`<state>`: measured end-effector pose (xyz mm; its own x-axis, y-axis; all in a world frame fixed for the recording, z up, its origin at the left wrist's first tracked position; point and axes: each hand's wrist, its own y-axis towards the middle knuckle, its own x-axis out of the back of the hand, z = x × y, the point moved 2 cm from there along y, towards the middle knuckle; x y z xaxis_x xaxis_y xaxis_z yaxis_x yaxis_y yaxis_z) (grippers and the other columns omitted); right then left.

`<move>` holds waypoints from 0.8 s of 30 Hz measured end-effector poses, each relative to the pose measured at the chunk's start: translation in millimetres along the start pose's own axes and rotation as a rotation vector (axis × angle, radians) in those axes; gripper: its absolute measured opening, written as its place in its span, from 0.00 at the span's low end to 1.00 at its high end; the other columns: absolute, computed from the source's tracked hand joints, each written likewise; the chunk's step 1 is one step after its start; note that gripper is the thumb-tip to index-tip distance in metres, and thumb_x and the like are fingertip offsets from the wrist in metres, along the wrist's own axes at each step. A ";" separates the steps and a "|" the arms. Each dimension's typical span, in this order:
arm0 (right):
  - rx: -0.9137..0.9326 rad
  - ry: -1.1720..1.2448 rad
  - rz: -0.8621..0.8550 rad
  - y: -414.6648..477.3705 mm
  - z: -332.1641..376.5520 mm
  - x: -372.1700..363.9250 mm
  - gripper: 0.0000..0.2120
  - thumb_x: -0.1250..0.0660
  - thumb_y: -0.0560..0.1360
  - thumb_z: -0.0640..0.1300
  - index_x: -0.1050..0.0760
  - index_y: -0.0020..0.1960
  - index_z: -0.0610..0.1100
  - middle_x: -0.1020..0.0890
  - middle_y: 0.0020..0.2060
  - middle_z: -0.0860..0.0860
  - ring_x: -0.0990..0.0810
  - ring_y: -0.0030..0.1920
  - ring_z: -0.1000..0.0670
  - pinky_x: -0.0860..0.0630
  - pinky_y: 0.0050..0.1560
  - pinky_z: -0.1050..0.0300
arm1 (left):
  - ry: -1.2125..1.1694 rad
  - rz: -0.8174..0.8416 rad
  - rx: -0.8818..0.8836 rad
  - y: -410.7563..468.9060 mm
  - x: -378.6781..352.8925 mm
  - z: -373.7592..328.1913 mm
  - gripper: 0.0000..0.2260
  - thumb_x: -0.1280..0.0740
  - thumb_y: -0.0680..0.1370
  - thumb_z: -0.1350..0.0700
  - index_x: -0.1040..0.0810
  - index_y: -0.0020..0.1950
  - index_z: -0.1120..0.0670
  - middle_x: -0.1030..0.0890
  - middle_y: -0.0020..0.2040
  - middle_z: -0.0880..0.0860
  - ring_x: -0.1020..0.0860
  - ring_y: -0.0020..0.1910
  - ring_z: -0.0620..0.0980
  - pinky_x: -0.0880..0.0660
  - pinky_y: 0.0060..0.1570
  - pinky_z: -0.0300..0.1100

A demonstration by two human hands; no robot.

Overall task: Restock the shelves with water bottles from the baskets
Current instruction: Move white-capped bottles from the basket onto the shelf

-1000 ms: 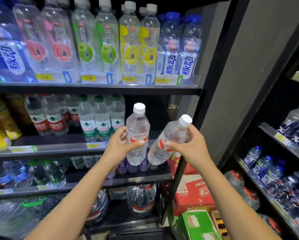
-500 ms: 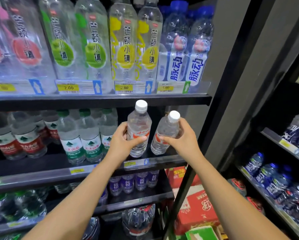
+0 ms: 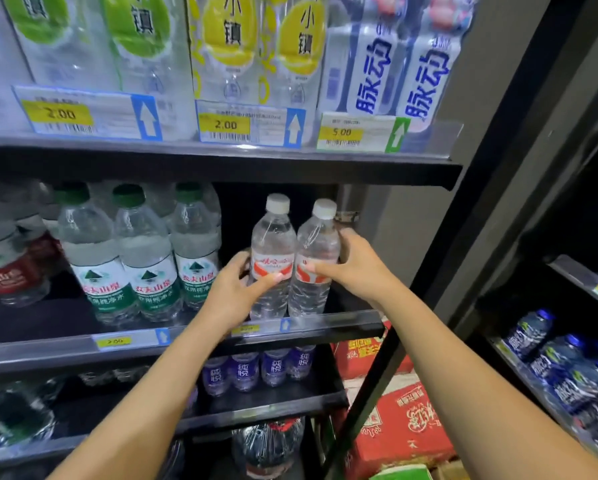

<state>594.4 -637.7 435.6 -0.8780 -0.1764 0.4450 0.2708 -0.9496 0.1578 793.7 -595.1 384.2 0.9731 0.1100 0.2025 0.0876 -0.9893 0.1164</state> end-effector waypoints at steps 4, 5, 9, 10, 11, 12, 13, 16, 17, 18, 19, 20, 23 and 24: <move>-0.021 0.057 -0.089 -8.1 -21.0 -21.1 0.32 0.22 0.67 0.40 0.35 0.65 0.48 0.21 0.57 0.55 0.21 0.55 0.59 0.25 0.56 0.62 | 0.226 -0.063 -0.055 -7.4 -5.0 9.8 0.29 0.25 0.70 0.47 0.32 0.68 0.50 0.22 0.60 0.44 0.24 0.61 0.43 0.27 0.62 0.42; -0.041 0.038 -0.125 -12.0 -27.7 -29.3 0.35 0.21 0.65 0.41 0.36 0.66 0.47 0.21 0.56 0.55 0.21 0.56 0.57 0.25 0.56 0.62 | 0.269 -0.116 -0.067 -9.5 -9.1 12.4 0.34 0.23 0.68 0.48 0.34 0.69 0.51 0.21 0.60 0.45 0.24 0.60 0.44 0.27 0.60 0.43; -0.037 -0.117 -0.216 -12.6 -40.5 -42.4 0.30 0.20 0.64 0.42 0.34 0.58 0.48 0.22 0.50 0.56 0.23 0.50 0.58 0.30 0.43 0.75 | 0.384 -0.270 -0.097 -5.1 -22.8 14.7 0.28 0.22 0.68 0.55 0.31 0.62 0.57 0.20 0.54 0.52 0.22 0.54 0.50 0.28 0.47 0.39; -0.038 -0.138 -0.207 -6.2 -42.8 -41.2 0.29 0.20 0.65 0.42 0.34 0.57 0.48 0.22 0.49 0.56 0.24 0.49 0.58 0.30 0.43 0.72 | 0.413 -0.278 -0.086 0.8 -24.2 13.8 0.24 0.22 0.69 0.54 0.32 0.58 0.57 0.21 0.51 0.53 0.22 0.52 0.51 0.32 0.43 0.37; -0.045 -0.154 -0.199 0.9 -44.4 -39.6 0.27 0.20 0.65 0.43 0.34 0.56 0.46 0.22 0.49 0.55 0.25 0.49 0.57 0.29 0.45 0.69 | 0.442 -0.291 -0.064 8.8 -24.6 13.7 0.23 0.23 0.70 0.53 0.33 0.54 0.57 0.22 0.49 0.54 0.23 0.50 0.54 0.35 0.40 0.36; -0.054 -0.166 -0.195 8.4 -46.1 -38.0 0.26 0.21 0.66 0.43 0.33 0.56 0.45 0.23 0.48 0.54 0.25 0.48 0.56 0.29 0.46 0.65 | 0.476 -0.310 -0.047 17.4 -24.7 13.9 0.22 0.24 0.70 0.52 0.32 0.53 0.59 0.22 0.48 0.57 0.23 0.50 0.57 0.36 0.39 0.38; -0.062 -0.172 -0.198 17.3 -48.9 -37.9 0.25 0.21 0.67 0.43 0.31 0.56 0.43 0.23 0.47 0.53 0.25 0.48 0.55 0.29 0.46 0.64 | 0.506 -0.332 -0.040 26.5 -24.9 14.4 0.23 0.24 0.70 0.51 0.31 0.53 0.61 0.21 0.48 0.60 0.23 0.50 0.60 0.36 0.40 0.40; -0.079 -0.135 -0.213 50.5 -58.9 -41.7 0.26 0.22 0.67 0.43 0.27 0.61 0.40 0.20 0.49 0.51 0.21 0.51 0.53 0.29 0.46 0.66 | 0.460 -0.349 -0.067 54.4 -27.1 19.6 0.23 0.24 0.70 0.54 0.29 0.58 0.63 0.19 0.51 0.62 0.21 0.53 0.61 0.29 0.44 0.44; -0.085 -0.109 -0.219 62.4 -63.0 -43.3 0.28 0.22 0.67 0.42 0.28 0.63 0.41 0.20 0.51 0.50 0.21 0.53 0.51 0.28 0.49 0.64 | 0.426 -0.349 -0.064 62.8 -27.6 20.8 0.23 0.24 0.71 0.55 0.30 0.60 0.62 0.19 0.53 0.62 0.21 0.53 0.61 0.28 0.45 0.44; -0.075 -0.095 -0.221 73.7 -66.0 -44.6 0.29 0.22 0.67 0.42 0.29 0.64 0.42 0.20 0.54 0.49 0.21 0.55 0.50 0.27 0.52 0.61 | 0.413 -0.352 -0.051 70.8 -27.5 21.6 0.24 0.25 0.72 0.55 0.31 0.61 0.61 0.20 0.55 0.61 0.21 0.54 0.61 0.28 0.46 0.44; -0.056 -0.095 -0.219 84.9 -69.5 -45.8 0.30 0.23 0.67 0.43 0.30 0.65 0.43 0.20 0.57 0.49 0.21 0.57 0.49 0.25 0.55 0.57 | 0.416 -0.355 -0.028 78.6 -27.2 22.1 0.24 0.26 0.73 0.54 0.31 0.63 0.61 0.20 0.57 0.61 0.22 0.55 0.61 0.29 0.45 0.44; -0.035 -0.105 -0.216 94.2 -71.7 -46.7 0.30 0.23 0.67 0.44 0.30 0.66 0.43 0.20 0.59 0.48 0.21 0.58 0.48 0.25 0.58 0.54 | 0.421 -0.356 -0.011 86.2 -27.0 23.4 0.24 0.27 0.73 0.53 0.32 0.64 0.60 0.21 0.58 0.61 0.22 0.56 0.61 0.30 0.46 0.43; 0.010 -0.082 -0.229 113.8 -76.3 -49.5 0.30 0.23 0.67 0.42 0.31 0.66 0.43 0.20 0.59 0.49 0.22 0.59 0.49 0.26 0.61 0.54 | 0.401 -0.361 -0.007 105.6 -26.3 26.8 0.24 0.28 0.74 0.55 0.32 0.64 0.61 0.22 0.60 0.61 0.23 0.59 0.60 0.33 0.44 0.39; 0.014 -0.068 -0.234 119.1 -77.0 -50.6 0.30 0.23 0.68 0.42 0.31 0.66 0.43 0.20 0.59 0.50 0.22 0.59 0.50 0.26 0.60 0.55 | 0.402 -0.371 -0.011 110.4 -25.7 27.5 0.23 0.28 0.74 0.55 0.32 0.65 0.61 0.22 0.60 0.61 0.23 0.59 0.60 0.35 0.43 0.37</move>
<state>640.7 -761.9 364.0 -0.8889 0.0667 0.4531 0.0686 -0.9588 0.2757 784.2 -709.8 365.1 0.7190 0.4816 0.5011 0.4056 -0.8762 0.2602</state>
